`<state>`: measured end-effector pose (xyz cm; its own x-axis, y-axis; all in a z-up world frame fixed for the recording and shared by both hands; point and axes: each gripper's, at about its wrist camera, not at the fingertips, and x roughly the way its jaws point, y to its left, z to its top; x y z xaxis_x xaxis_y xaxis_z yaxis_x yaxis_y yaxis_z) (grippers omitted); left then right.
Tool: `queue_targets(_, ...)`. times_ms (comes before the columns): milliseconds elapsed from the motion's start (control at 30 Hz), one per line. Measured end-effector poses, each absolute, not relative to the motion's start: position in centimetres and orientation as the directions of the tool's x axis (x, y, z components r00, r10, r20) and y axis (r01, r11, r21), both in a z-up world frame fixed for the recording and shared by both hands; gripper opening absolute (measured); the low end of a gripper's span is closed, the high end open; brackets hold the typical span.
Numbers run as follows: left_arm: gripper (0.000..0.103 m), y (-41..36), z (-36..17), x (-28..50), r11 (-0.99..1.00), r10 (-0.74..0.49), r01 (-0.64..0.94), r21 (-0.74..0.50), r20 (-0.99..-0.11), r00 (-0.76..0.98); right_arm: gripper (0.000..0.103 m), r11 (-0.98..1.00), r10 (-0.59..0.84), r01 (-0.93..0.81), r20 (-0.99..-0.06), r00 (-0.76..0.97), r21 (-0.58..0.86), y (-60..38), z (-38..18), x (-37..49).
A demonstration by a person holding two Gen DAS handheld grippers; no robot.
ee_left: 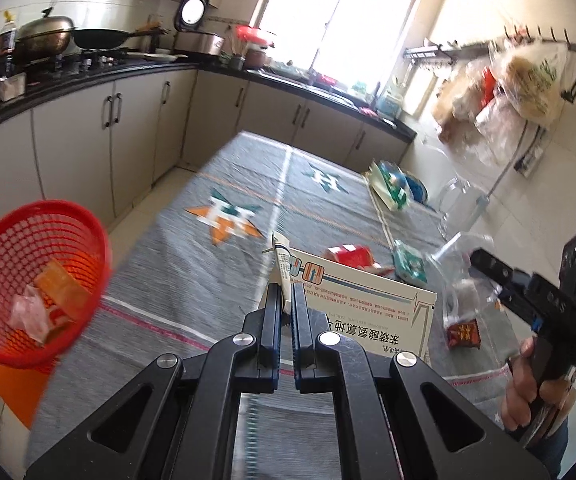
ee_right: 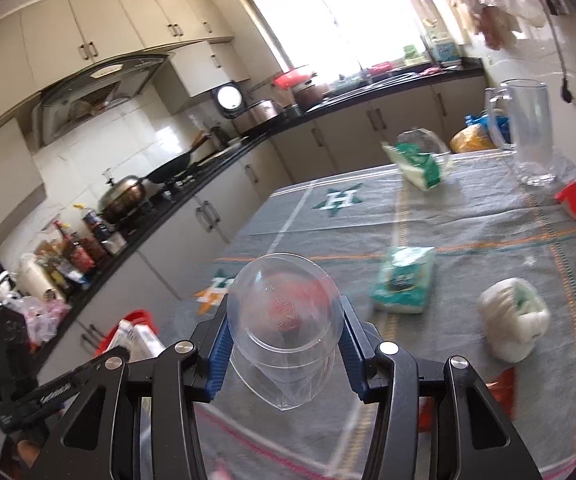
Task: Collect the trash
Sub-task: 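Carry the white carton and clear cup toward the red basket with both grippers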
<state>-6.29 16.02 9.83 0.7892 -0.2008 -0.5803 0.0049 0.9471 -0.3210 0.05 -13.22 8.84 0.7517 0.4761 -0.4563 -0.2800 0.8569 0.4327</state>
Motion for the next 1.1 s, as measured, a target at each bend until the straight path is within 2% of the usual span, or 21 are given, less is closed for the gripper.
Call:
queue_targets(400, 0.004, 27.6, 11.0, -9.9, 0.928, -0.019, -0.189, -0.321, -0.548, 0.836, 0.052, 0.799, 0.598, -0.435, -0.480, 0.642, 0.415, -2.2, 10.3, 0.3)
queue_targets(700, 0.004, 35.9, 9.0, -12.1, 0.891, 0.175, -0.381, -0.247, -0.586, 0.791, 0.052, 0.723, 0.688, -0.547, -0.506, 0.520, 0.422, 7.7, 10.4, 1.3)
queue_targets(1100, 0.004, 37.9, 6.4, -11.1, 0.888, 0.318, -0.453, -0.082, -0.603, 0.732, 0.053, 0.697, 0.697, -0.589, -0.578, 0.425, 0.408, 17.6, 8.4, 3.7)
